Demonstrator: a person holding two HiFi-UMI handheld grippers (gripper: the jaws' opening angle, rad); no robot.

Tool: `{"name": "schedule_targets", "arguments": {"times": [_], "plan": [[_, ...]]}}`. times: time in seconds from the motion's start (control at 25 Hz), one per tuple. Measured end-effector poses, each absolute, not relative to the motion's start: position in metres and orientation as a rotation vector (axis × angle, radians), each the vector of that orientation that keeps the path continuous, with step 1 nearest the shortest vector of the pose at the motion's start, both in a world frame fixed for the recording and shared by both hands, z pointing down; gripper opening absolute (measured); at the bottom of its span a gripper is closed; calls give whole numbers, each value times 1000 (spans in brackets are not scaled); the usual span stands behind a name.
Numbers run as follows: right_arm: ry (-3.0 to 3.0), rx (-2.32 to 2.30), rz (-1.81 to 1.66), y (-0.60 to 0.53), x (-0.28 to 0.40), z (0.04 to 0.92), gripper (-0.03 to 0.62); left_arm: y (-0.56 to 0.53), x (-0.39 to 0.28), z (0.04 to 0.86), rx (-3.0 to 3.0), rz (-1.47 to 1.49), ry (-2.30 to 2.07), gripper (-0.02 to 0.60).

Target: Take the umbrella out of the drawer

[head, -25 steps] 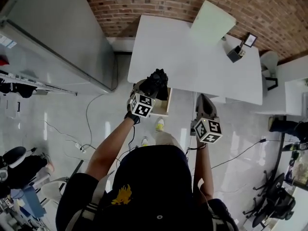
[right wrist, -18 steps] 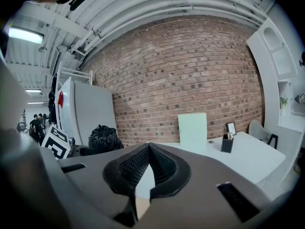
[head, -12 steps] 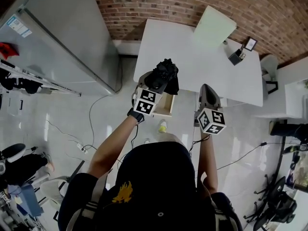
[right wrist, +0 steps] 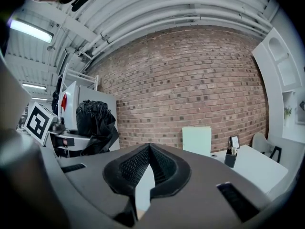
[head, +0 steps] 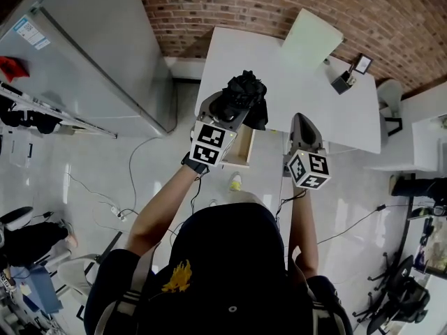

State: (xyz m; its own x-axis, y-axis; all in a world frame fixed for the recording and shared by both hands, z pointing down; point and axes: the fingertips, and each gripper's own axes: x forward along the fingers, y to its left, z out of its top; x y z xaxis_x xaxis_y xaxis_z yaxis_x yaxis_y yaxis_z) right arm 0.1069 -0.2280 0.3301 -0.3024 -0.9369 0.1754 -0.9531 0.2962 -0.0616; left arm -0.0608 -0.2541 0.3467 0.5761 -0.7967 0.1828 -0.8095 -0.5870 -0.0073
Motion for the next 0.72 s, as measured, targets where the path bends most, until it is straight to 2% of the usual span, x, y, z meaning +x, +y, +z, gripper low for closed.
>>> {"name": "schedule_targets", "arguments": {"times": [0.72], "plan": [[-2477, 1778, 100, -227, 113, 293, 25, -259, -70, 297, 2766, 113, -1477, 279]]}}
